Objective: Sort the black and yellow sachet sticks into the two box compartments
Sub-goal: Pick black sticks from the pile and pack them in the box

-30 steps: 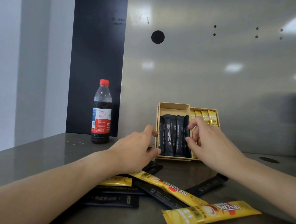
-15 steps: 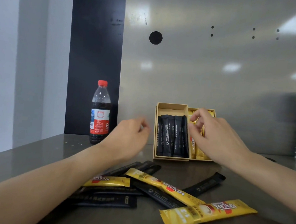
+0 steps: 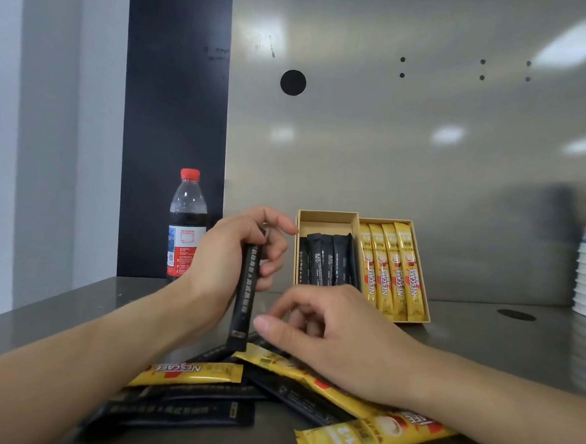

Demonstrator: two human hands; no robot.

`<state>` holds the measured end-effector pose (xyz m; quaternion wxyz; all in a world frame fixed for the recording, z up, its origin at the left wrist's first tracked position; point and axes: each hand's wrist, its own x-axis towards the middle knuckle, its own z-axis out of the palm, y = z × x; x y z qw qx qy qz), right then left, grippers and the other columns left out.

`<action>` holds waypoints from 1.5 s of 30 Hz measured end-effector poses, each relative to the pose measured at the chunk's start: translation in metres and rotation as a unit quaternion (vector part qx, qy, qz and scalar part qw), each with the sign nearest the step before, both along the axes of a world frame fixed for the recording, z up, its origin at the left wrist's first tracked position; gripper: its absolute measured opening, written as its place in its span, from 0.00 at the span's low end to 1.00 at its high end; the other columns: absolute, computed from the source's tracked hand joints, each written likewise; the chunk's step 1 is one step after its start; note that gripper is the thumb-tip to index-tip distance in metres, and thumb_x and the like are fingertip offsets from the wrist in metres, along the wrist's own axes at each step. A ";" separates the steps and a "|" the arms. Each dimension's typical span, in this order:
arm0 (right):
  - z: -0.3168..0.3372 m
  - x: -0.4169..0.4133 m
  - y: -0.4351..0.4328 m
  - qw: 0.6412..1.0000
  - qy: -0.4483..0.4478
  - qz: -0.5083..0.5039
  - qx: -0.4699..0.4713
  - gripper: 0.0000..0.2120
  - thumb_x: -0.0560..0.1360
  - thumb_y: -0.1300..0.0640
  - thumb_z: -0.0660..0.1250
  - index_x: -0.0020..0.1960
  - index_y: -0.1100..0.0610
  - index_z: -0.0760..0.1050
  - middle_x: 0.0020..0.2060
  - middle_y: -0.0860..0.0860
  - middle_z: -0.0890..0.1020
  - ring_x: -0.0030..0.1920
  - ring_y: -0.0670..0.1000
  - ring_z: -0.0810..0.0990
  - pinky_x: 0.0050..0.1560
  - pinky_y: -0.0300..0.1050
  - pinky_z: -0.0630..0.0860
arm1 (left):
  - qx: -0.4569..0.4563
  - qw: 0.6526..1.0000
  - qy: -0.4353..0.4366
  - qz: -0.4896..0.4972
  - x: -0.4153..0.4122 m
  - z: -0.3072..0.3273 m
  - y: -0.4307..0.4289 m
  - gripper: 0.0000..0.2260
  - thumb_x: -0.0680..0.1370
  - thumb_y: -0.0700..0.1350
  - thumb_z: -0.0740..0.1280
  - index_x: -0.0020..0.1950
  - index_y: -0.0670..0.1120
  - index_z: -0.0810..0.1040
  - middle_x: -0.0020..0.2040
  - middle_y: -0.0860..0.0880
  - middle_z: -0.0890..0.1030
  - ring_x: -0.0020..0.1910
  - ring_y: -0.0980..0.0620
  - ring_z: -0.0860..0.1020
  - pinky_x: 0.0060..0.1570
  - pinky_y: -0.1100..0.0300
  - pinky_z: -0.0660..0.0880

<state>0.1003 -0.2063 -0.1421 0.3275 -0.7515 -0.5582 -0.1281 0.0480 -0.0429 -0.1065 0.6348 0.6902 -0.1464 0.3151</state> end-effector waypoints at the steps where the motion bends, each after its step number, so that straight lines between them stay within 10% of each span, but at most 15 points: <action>1: 0.000 -0.001 0.000 1.000 0.019 0.011 -0.004 0.18 0.75 0.34 0.64 0.52 0.46 0.81 0.39 0.45 0.83 0.35 0.43 0.79 0.38 0.42 0.77 | 0.005 1.000 -0.003 0.009 0.000 0.000 -0.002 0.15 0.75 0.34 0.52 0.48 0.40 0.77 0.32 0.45 0.71 0.27 0.50 0.67 0.24 0.62 0.62; 8: 0.002 -0.001 -0.003 0.991 0.120 0.055 0.023 0.17 0.73 0.36 0.69 0.52 0.48 0.82 0.38 0.45 0.84 0.35 0.41 0.80 0.40 0.37 0.76 | 0.021 0.998 -0.047 0.043 0.003 -0.002 -0.003 0.16 0.86 0.37 0.52 0.54 0.43 0.79 0.40 0.45 0.80 0.39 0.50 0.78 0.31 0.57 0.75; 25: -0.002 0.002 0.007 0.998 0.047 -0.038 -0.001 0.22 0.68 0.30 0.71 0.46 0.48 0.81 0.33 0.45 0.82 0.30 0.39 0.77 0.34 0.36 0.72 | 0.096 0.994 -0.010 0.053 0.009 -0.011 -0.012 0.17 0.87 0.43 0.52 0.50 0.43 0.79 0.54 0.43 0.85 0.57 0.48 0.83 0.63 0.48 0.77; 32: -0.004 0.009 0.007 0.995 0.092 -0.011 -0.024 0.07 0.76 0.47 0.70 0.41 0.48 0.78 0.31 0.43 0.78 0.30 0.39 0.74 0.34 0.33 0.69 | 0.224 0.964 0.006 0.144 0.011 -0.012 -0.008 0.22 0.85 0.56 0.49 0.54 0.47 0.79 0.55 0.50 0.84 0.55 0.55 0.82 0.63 0.53 0.72; 38: -0.002 0.016 0.002 0.989 0.144 0.013 -0.032 0.09 0.80 0.50 0.66 0.52 0.54 0.79 0.44 0.52 0.83 0.39 0.45 0.77 0.49 0.50 0.79 | 0.233 0.952 0.018 0.195 0.010 -0.013 0.008 0.13 0.86 0.51 0.54 0.53 0.52 0.78 0.49 0.54 0.85 0.50 0.55 0.82 0.53 0.57 0.76; 45: -0.004 0.022 0.002 0.993 0.114 -0.013 -0.008 0.11 0.80 0.45 0.64 0.51 0.50 0.80 0.32 0.40 0.78 0.34 0.36 0.76 0.38 0.32 0.71 | 0.247 0.942 0.012 0.227 0.014 -0.012 0.017 0.12 0.82 0.53 0.62 0.50 0.46 0.79 0.32 0.61 0.80 0.33 0.65 0.77 0.33 0.72 0.70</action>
